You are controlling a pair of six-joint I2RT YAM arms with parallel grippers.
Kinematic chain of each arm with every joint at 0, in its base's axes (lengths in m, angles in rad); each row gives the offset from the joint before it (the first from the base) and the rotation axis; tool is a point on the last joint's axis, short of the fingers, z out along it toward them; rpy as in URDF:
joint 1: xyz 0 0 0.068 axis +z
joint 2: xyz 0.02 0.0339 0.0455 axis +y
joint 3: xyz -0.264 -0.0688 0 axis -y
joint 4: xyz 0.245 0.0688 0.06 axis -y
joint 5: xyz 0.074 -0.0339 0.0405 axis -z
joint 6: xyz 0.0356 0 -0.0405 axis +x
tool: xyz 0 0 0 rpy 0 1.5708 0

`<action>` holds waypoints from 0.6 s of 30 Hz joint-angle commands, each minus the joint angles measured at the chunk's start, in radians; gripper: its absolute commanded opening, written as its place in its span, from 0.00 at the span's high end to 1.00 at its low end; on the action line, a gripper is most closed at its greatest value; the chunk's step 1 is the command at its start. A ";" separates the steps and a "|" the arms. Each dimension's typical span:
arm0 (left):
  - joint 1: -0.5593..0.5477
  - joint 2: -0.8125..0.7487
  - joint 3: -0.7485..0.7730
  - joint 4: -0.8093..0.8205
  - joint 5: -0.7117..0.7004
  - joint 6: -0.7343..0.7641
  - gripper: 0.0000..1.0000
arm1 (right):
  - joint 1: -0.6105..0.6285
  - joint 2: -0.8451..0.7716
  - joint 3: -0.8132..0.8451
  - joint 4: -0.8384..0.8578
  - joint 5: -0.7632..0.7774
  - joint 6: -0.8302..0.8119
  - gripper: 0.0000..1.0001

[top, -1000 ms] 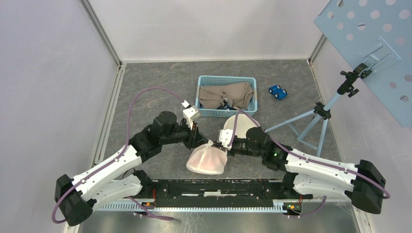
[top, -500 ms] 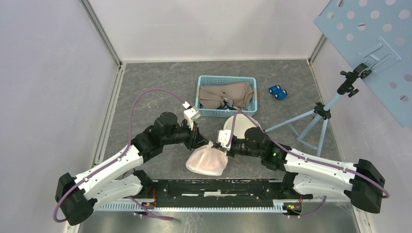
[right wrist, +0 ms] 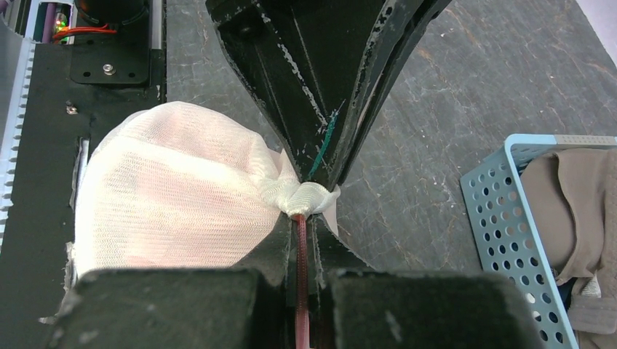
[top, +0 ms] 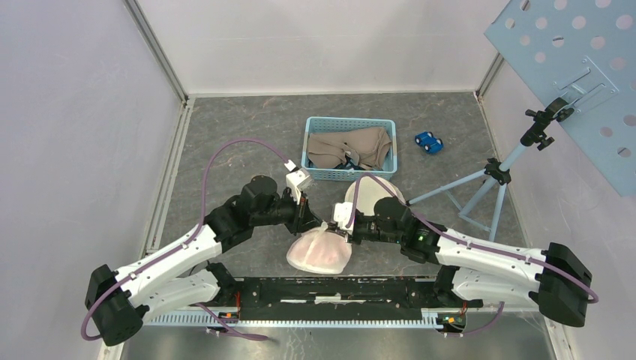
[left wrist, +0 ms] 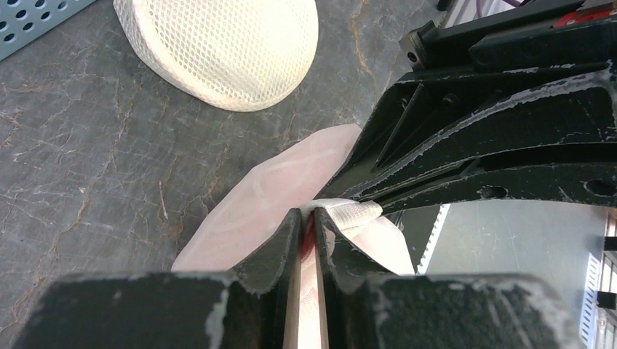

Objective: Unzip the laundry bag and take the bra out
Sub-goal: Unzip the laundry bag at the center of the board.

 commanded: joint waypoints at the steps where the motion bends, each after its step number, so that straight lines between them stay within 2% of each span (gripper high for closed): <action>1: -0.096 -0.020 0.040 0.239 0.276 -0.076 0.83 | 0.005 0.047 0.040 0.106 0.029 -0.012 1.00; 8: -0.099 -0.030 0.035 0.283 0.309 -0.105 0.83 | 0.005 0.059 0.037 0.108 0.024 -0.014 1.00; 14: -0.110 -0.032 0.037 0.287 0.325 -0.107 0.77 | 0.004 0.063 0.039 0.104 0.032 -0.018 1.00; 18: -0.110 -0.079 0.035 0.231 0.241 -0.078 0.72 | 0.004 0.044 0.024 0.106 0.025 -0.022 1.00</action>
